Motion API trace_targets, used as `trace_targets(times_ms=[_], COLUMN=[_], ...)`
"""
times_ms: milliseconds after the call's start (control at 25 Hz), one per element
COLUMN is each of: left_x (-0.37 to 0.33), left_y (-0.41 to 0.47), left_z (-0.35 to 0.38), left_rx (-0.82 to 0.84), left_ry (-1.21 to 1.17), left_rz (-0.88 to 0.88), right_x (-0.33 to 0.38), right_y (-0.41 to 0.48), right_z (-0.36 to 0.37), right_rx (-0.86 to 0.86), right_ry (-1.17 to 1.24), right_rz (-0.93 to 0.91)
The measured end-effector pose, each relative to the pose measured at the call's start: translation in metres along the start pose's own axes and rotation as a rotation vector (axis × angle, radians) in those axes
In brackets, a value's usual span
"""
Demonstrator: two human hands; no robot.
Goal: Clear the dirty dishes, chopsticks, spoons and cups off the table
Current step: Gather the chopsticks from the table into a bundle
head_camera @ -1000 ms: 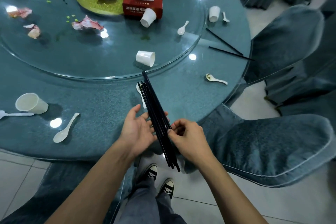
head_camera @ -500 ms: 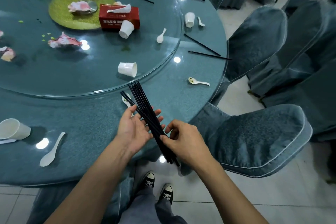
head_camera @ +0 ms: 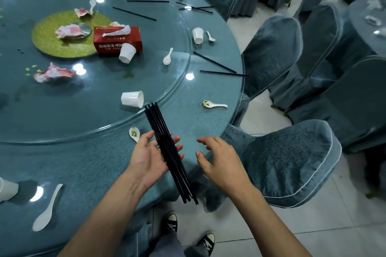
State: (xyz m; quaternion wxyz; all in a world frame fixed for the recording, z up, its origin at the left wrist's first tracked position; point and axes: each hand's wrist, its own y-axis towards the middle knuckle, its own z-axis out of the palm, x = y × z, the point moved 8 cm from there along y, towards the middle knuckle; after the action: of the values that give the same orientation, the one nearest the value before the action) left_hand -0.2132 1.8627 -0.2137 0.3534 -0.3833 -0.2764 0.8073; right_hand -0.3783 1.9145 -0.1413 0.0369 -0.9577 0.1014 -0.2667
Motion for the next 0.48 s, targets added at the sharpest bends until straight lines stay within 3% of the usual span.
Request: trace_targets(times_ms=[480], left_x=[0.033], left_y=[0.0], left_z=[0.082], left_rx=[0.033], left_ry=[0.1], left_rz=[-0.011], right_x=[-0.067], right_y=[0.012], right_z=[-0.066], right_rx=[-0.128], right_ry=[-0.068], right_rz=[0.007])
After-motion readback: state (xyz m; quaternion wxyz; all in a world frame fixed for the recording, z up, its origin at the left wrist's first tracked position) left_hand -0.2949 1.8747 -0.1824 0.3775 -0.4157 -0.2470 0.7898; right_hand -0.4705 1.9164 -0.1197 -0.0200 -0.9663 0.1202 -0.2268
